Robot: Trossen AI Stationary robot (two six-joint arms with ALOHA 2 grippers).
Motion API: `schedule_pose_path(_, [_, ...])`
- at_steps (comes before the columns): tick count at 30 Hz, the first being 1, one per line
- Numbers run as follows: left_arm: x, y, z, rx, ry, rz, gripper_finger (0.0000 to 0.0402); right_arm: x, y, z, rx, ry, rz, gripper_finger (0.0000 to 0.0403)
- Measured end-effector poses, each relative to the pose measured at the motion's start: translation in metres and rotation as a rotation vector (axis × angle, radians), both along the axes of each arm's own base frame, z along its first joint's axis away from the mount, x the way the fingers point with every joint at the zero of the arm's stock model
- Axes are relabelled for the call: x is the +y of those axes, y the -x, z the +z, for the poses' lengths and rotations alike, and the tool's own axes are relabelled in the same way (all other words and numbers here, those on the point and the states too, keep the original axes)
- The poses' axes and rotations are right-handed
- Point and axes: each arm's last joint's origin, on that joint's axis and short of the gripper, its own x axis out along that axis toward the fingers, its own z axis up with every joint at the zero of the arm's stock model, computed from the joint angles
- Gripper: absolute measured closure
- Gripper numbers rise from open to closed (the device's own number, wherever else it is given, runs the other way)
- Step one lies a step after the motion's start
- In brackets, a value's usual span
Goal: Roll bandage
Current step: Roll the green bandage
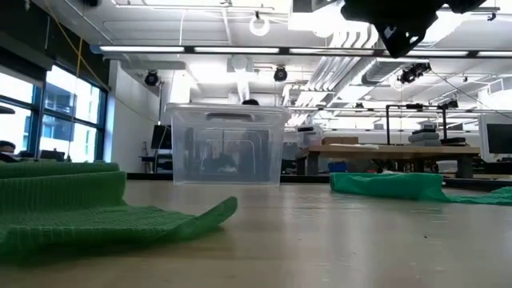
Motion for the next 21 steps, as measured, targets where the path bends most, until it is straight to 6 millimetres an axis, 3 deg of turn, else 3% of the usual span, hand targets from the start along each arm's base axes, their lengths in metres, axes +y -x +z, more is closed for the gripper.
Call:
schedule_pose_path(4, [-0.004, 0.015, -0.019, 0.036, 0.063, 0.052, 0.0401, 0.003, -0.006, -0.003, 0.002, -0.026, 0.138, 0.0357])
schedule_pose_path(7, [-0.005, 0.027, -0.032, 0.061, 0.101, 0.103, 0.0401, 0.005, -0.022, -0.016, 0.018, -0.036, 0.187, 0.0327])
schedule_pose_path(14, [0.000, 0.045, -0.048, 0.080, 0.143, 0.270, 0.0401, 0.012, -0.103, -0.040, 0.138, 0.061, 0.239, 0.0255])
schedule_pose_path(18, [0.006, 0.047, -0.055, 0.066, 0.112, 0.303, 0.0401, 0.003, -0.142, -0.061, 0.287, 0.123, 0.252, 0.0279])
schedule_pose_path(21, [0.012, 0.047, -0.062, 0.068, 0.093, 0.316, 0.0401, -0.002, -0.153, -0.084, 0.439, 0.118, 0.305, 0.0332])
